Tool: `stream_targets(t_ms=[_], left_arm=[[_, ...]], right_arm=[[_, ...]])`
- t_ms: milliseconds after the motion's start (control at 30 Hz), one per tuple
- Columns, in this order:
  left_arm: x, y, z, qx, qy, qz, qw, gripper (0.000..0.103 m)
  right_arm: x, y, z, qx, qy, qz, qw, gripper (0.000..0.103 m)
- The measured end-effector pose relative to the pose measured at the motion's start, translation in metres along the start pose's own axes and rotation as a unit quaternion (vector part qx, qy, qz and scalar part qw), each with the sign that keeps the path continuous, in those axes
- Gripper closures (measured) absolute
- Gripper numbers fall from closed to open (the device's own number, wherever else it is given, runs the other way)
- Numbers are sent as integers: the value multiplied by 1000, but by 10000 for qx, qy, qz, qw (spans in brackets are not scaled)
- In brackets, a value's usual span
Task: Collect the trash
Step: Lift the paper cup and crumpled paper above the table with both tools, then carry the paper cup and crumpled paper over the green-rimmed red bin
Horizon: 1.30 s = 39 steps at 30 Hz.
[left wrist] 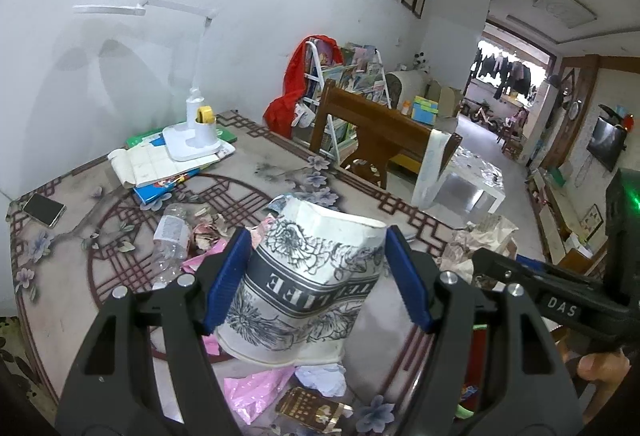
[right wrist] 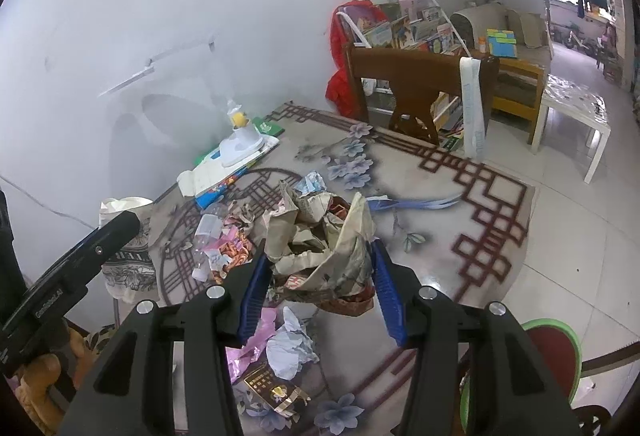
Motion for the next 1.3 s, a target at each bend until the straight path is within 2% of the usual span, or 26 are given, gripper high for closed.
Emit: stream_targets(t_ms=[467,700,1100,1300], left_arm=[[-12,-1,-4,2,8,-8,10000,36],[-24,-1,-5,8,-107,41,9999,36],[-63,2,-5,-49,-385,491,9980,36],[-97,1,5,33,-676,812,9944,37]], right_arm=[[-16,-11,-4,117,-7,163,9998,55],[-30,-15,-9,138,-111,263,9995,55],[-78,-32,-33,3,-497,729,9961,55],[-107,-42,-49,-103,-714,1057,9918,55]])
Point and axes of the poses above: each gripper's, at about its wrist camera, not at the fingertips, and z roughly the way its jaws point, x to its left, y to its top, the point moved 6 cm from there along z, roughly the way its jaws point, and after that the axes turned 13 degrees about x, right-handed, at the moved point
